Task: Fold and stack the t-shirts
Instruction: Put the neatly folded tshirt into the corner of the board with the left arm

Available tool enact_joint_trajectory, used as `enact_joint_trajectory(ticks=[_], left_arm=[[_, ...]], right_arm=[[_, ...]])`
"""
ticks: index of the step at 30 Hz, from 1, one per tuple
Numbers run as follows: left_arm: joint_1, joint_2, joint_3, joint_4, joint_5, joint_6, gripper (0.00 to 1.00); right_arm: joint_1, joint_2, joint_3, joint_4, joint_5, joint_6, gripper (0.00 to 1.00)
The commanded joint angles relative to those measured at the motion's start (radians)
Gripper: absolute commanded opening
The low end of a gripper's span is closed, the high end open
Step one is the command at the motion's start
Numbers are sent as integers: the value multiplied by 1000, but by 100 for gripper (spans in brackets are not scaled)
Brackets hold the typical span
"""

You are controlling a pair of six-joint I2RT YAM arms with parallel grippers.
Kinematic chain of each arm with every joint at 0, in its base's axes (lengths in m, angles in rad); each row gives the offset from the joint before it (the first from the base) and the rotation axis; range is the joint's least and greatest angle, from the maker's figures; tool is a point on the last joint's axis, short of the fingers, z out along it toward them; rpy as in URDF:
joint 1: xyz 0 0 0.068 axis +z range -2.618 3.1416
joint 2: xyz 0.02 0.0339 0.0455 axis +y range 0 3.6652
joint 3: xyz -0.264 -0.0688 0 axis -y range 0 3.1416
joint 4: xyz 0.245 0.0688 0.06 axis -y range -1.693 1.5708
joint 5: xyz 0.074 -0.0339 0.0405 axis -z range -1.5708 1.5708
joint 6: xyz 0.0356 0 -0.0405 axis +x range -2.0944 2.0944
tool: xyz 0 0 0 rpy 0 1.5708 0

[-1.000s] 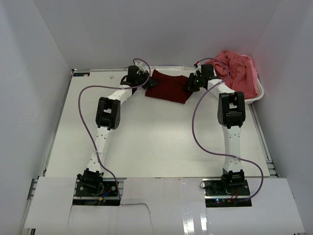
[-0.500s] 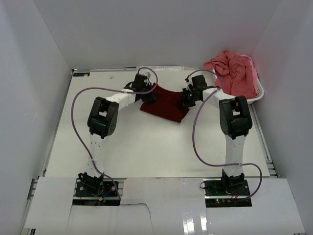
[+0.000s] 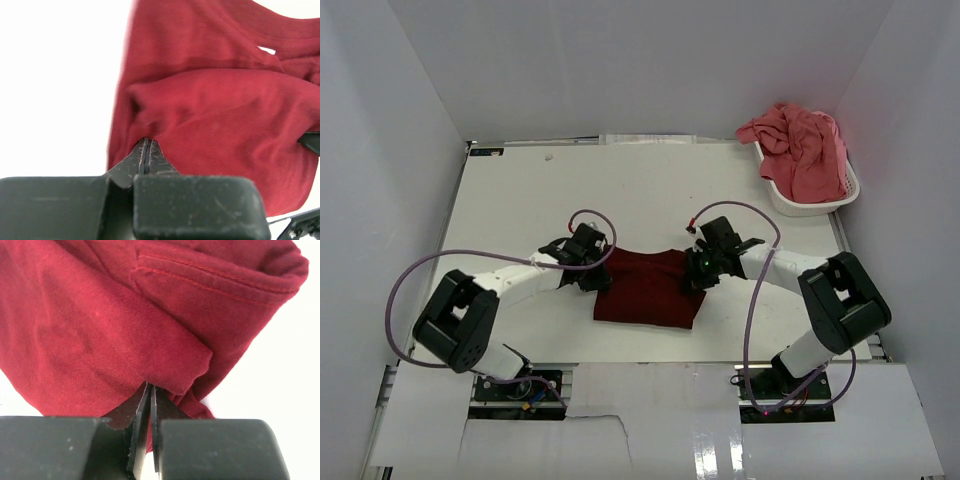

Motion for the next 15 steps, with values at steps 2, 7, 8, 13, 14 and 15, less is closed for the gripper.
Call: enact_joint_trajectory(ticks=[2,7,8,13,14,15], left_arm=[[-20,-176,-107,-75,-70,-106,0],[-34,-290,-120,-76,-62,-120,15],[-34,-331,-114,-79,-64,-112,27],[-37,-451,-82,-89,-151,-54,50],[-38,-460,-77,-81,-164,-32,53],[-37,-471,-69,-69,-174,-6,59]], right_arm=[[48,-78,-125,-65,43,31,13],[49,-164,-108,-57,58,14,46],[49,-178,-100,-64,64,14,46],[49,-275,-76,-95,86,11,48],[49,-284,-73,-101,98,2,48],[48,-290,-59,-114,110,-3,49]])
